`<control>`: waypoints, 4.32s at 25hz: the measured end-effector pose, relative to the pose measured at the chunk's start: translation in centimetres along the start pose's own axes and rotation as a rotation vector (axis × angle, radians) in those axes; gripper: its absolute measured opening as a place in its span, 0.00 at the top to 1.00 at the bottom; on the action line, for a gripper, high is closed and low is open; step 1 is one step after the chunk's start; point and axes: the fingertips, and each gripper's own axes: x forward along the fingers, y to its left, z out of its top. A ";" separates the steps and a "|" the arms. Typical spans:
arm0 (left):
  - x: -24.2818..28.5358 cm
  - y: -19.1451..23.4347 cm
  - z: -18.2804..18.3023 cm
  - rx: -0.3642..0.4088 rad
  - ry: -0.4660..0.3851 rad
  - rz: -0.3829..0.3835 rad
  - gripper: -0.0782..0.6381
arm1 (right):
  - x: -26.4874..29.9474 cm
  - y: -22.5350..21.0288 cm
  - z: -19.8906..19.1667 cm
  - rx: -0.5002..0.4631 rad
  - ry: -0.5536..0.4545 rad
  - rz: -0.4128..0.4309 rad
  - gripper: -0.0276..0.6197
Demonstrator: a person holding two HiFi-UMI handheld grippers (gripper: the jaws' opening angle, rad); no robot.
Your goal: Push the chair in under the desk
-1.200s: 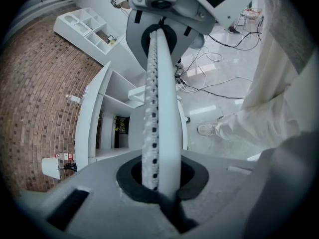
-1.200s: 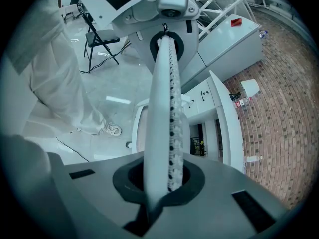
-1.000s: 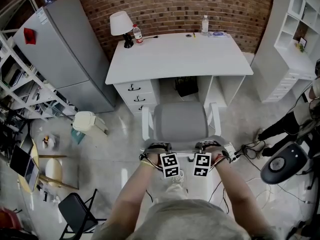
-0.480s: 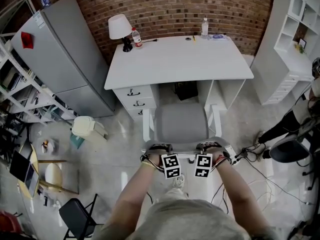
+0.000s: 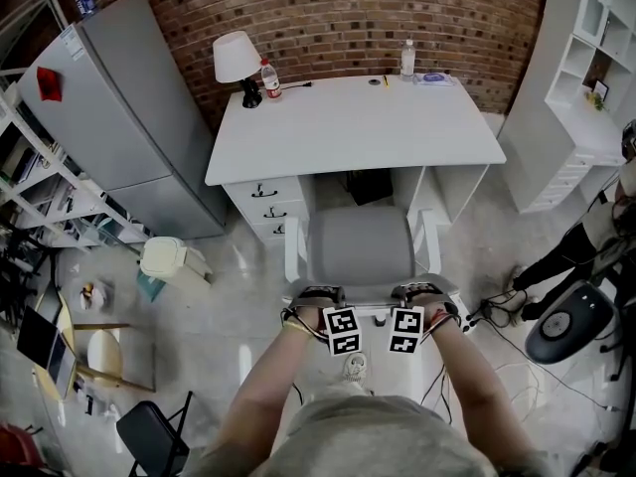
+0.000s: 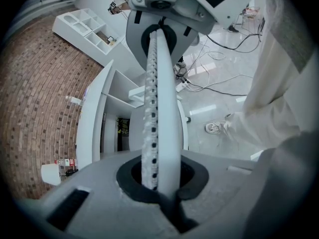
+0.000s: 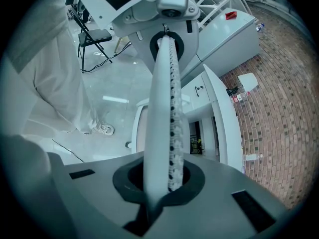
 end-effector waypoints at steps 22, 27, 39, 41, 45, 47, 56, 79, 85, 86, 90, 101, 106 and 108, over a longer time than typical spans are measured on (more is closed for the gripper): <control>2.4 4.5 -0.2 0.011 -0.008 0.005 0.87 | 2.4 -4.3 -0.7 0.009 0.002 -0.009 0.94; 2.9 5.3 -0.3 0.015 -0.007 0.004 0.87 | 2.9 -5.1 -0.9 0.010 0.004 -0.009 0.94; 3.8 7.3 -0.3 0.014 -0.008 0.007 0.87 | 3.8 -6.9 -1.3 0.008 0.004 -0.011 0.94; 3.9 7.6 -0.2 0.013 -0.009 0.006 0.87 | 3.9 -7.2 -1.4 0.008 0.003 -0.010 0.94; 4.1 8.1 -0.2 0.013 -0.010 0.005 0.87 | 4.1 -7.7 -1.5 0.008 0.004 -0.006 0.94; 4.3 8.3 -0.2 0.013 -0.009 0.006 0.87 | 4.3 -7.9 -1.6 0.008 0.004 -0.006 0.94; 4.8 9.1 -0.1 0.008 -0.005 0.002 0.87 | 4.8 -8.8 -2.0 0.002 -0.001 -0.007 0.94; 5.7 10.5 1.9 -0.028 0.013 0.005 0.87 | 5.5 -10.5 -4.2 -0.036 -0.024 -0.025 0.94; 6.0 10.5 1.8 -0.026 0.017 0.006 0.87 | 5.9 -10.5 -4.3 -0.035 -0.021 -0.029 0.94; 5.9 10.4 1.8 -0.027 0.017 0.006 0.87 | 5.8 -10.5 -4.3 -0.035 -0.020 -0.029 0.94; 5.7 10.5 1.8 -0.028 0.015 0.005 0.87 | 5.6 -10.6 -4.3 -0.035 -0.015 -0.027 0.94; 5.5 10.4 1.8 -0.033 0.022 0.010 0.87 | 5.3 -10.4 -4.3 -0.031 -0.013 -0.024 0.94; 5.6 10.4 1.9 -0.031 0.022 0.007 0.87 | 5.4 -10.2 -4.4 -0.021 -0.008 -0.005 0.94; 5.7 10.2 1.9 -0.029 0.021 -0.003 0.83 | 5.5 -9.9 -4.5 -0.015 -0.006 0.007 0.77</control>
